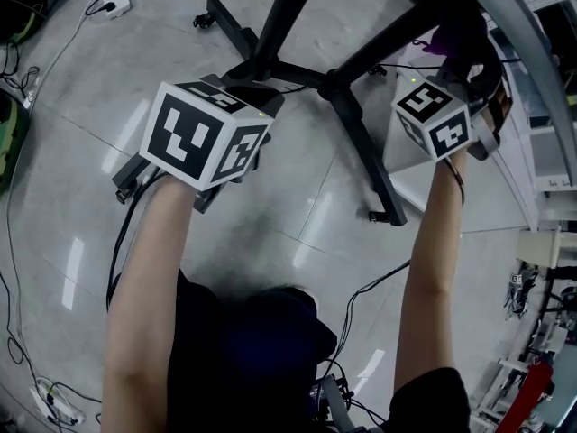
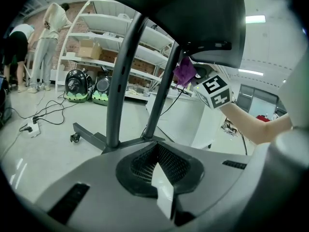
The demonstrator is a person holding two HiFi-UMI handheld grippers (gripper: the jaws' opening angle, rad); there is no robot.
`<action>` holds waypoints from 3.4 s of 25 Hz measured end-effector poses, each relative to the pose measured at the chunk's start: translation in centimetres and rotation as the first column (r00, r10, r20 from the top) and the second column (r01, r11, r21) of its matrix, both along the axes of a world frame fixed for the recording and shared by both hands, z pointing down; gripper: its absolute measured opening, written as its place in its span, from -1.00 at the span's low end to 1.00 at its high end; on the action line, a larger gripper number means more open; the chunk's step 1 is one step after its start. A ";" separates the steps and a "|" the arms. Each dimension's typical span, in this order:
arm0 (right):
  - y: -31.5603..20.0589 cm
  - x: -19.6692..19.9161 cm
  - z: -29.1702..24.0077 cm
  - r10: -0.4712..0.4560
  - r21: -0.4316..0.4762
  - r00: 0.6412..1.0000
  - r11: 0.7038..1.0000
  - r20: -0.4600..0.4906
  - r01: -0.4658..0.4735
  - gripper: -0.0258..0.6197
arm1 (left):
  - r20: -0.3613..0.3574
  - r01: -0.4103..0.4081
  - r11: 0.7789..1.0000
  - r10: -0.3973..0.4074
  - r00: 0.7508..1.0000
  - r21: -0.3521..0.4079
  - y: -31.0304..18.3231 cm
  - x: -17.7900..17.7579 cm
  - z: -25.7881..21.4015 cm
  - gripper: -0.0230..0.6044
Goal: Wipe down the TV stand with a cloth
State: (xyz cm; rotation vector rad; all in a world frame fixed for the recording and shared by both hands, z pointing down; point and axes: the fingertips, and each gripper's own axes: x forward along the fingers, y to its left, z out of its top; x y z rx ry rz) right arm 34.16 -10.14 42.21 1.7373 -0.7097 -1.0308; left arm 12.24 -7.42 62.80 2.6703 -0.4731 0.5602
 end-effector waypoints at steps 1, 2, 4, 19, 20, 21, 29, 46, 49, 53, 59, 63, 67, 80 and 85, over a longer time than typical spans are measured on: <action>0.2 0.6 -0.7 0.014 0.012 1.000 1.000 0.000 -0.014 -0.69 | -0.001 -0.001 1.000 0.001 1.000 0.001 0.1 0.0 -0.1 -0.91; 0.4 1.1 -1.3 0.026 0.024 1.000 0.999 0.005 -0.026 -0.69 | -0.002 -0.002 1.000 0.002 1.000 0.004 0.1 0.1 -0.2 -0.91; 0.6 2.0 -2.2 0.041 0.045 0.999 0.998 0.021 -0.042 -0.69 | 0.001 -0.005 1.000 0.005 1.000 0.009 0.2 0.1 -0.2 -0.91; -2.9 3.6 1.9 0.086 -0.040 0.993 0.996 0.076 -0.083 -0.69 | 0.021 -0.004 1.000 0.003 1.000 0.015 0.0 -0.2 0.2 -0.91; -3.0 3.6 2.7 0.088 -0.052 0.993 0.995 0.076 -0.084 -0.69 | 0.023 -0.006 1.000 0.006 1.000 0.015 0.1 -0.2 0.3 -0.91; -3.0 3.6 3.5 0.090 -0.064 0.993 0.994 0.077 -0.085 -0.69 | 0.026 -0.008 1.000 0.008 1.000 0.016 0.1 -0.2 0.3 -0.91; -3.6 4.0 9.9 0.119 -0.174 0.988 0.980 0.100 -0.101 -0.69 | 0.036 -0.009 1.000 0.009 0.999 0.019 0.1 -0.3 0.4 -0.91; -4.5 5.0 25.9 0.251 -0.405 0.937 0.904 0.244 -0.137 -0.69 | 0.012 0.005 1.000 -0.005 1.000 0.013 -0.2 -0.6 -0.1 -0.91; -4.5 4.9 28.9 0.289 -0.457 0.921 0.878 0.261 -0.146 -0.69 | 0.012 -0.001 1.000 0.000 1.000 0.019 -0.2 -0.8 -0.2 -0.91; -4.4 4.8 32.3 0.308 -0.516 0.908 0.847 0.284 -0.126 -0.69 | 0.016 0.001 0.999 -0.002 1.000 0.032 -0.2 -1.0 -0.3 -0.91; -3.5 4.1 32.8 0.299 -0.540 0.908 0.835 0.292 -0.101 -0.69 | 0.012 0.026 0.999 -0.026 1.000 0.036 -0.6 -1.7 -0.7 -0.91; -2.5 2.9 32.4 0.269 -0.533 0.893 0.845 0.360 -0.040 -0.69 | 0.010 0.038 0.999 -0.039 0.999 0.029 -0.5 -1.5 -1.0 -0.91; -1.9 0.0 31.4 0.185 -0.506 0.880 0.860 0.438 0.071 -0.69 | -0.025 0.103 0.994 -0.103 0.994 -0.024 -0.6 -1.4 -1.7 -0.91; -5.1 -27.3 27.1 -0.337 -0.345 0.602 0.577 0.724 0.740 -0.69 | -0.053 0.329 0.944 -0.328 0.943 0.009 -3.9 -13.5 -1.5 -0.91; -4.3 -39.6 28.8 -0.334 -0.268 0.406 0.389 0.851 0.881 -0.69 | 0.002 0.456 0.889 -0.456 0.890 0.032 -4.9 -23.4 2.8 -0.91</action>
